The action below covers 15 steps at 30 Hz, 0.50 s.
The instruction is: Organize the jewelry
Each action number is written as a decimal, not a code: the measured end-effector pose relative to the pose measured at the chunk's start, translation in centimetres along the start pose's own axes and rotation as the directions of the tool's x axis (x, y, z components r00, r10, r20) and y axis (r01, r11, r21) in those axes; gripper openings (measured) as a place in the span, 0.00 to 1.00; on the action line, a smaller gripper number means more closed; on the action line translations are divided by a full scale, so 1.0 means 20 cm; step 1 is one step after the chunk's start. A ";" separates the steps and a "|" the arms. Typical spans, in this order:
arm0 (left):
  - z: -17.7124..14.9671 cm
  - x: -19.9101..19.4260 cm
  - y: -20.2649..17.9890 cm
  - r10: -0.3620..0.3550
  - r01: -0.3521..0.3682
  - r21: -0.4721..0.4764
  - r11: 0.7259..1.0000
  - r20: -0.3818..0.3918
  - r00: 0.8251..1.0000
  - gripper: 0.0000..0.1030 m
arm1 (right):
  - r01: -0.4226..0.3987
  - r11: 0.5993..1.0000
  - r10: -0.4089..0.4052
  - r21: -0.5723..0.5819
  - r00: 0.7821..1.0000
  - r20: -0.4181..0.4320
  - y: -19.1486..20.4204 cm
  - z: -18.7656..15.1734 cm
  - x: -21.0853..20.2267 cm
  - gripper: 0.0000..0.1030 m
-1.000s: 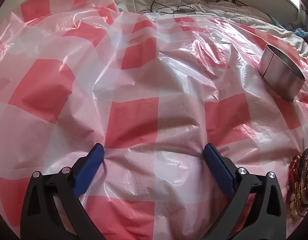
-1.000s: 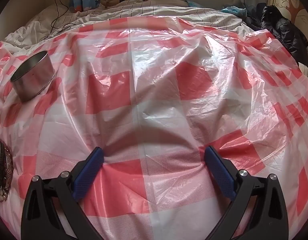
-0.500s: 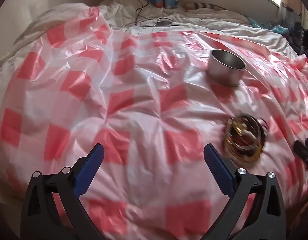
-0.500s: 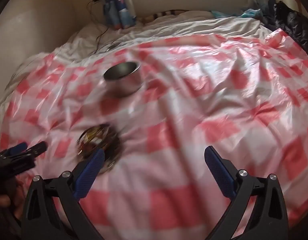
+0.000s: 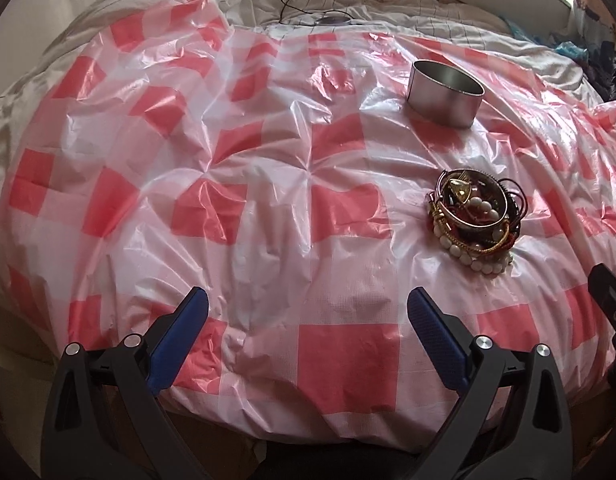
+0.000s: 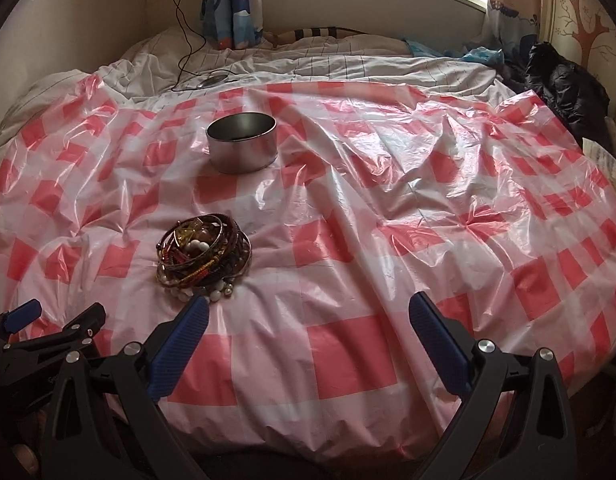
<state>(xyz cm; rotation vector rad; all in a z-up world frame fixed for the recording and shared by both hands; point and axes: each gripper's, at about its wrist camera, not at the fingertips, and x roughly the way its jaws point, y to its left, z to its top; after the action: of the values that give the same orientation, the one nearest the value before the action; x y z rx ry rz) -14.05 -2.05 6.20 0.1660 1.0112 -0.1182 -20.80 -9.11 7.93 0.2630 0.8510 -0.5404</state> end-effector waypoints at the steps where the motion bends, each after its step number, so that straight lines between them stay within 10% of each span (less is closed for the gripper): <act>1: 0.00 0.00 -0.01 0.002 -0.002 0.005 1.000 0.000 1.000 0.93 | 0.003 1.000 -0.003 -0.010 1.000 -0.009 0.01 0.00 0.01 0.93; 15: -0.01 -0.01 -0.05 0.042 -0.044 0.044 0.998 0.035 0.999 0.93 | -0.023 1.000 0.022 -0.018 0.999 -0.046 0.04 -0.01 0.03 0.93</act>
<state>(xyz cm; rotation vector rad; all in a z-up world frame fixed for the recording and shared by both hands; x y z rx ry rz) -14.52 -3.05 6.27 0.2262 0.9713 -0.1043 -20.13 -8.48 7.33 0.2683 0.8959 -0.5072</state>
